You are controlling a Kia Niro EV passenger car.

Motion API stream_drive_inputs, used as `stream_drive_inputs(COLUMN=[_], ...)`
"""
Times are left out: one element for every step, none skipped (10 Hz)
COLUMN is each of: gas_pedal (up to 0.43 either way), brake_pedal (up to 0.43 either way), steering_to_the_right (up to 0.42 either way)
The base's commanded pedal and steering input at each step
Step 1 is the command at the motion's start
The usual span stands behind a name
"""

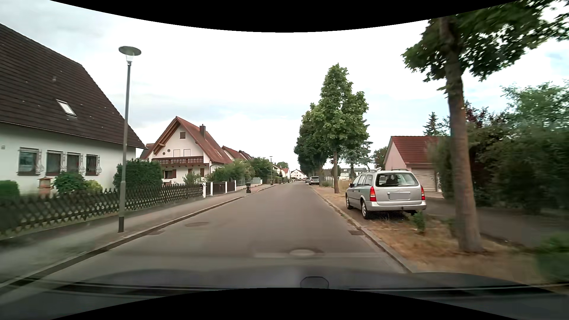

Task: Follow the waypoints while adhering to traffic rules and regulations

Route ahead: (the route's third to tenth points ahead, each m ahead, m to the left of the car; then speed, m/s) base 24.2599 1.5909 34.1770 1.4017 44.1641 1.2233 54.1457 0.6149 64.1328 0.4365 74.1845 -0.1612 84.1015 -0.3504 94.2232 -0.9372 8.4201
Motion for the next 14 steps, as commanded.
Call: stream_drive_inputs(gas_pedal=[0.087, 0.087, 0.087, 0.087, 0.087, 0.087, 0.067, 0.047, 0.047, 0.047, 0.047, 0.059, 0.067, 0.067], brake_pedal=[0.000, 0.000, 0.000, 0.000, 0.000, 0.000, 0.000, 0.000, 0.000, 0.000, 0.000, 0.000, 0.000, 0.000], steering_to_the_right=[-0.006, -0.005, -0.005, -0.005, -0.004, -0.002, -0.002, -0.001, 0.003, 0.008, 0.010, 0.009, 0.009, 0.009])
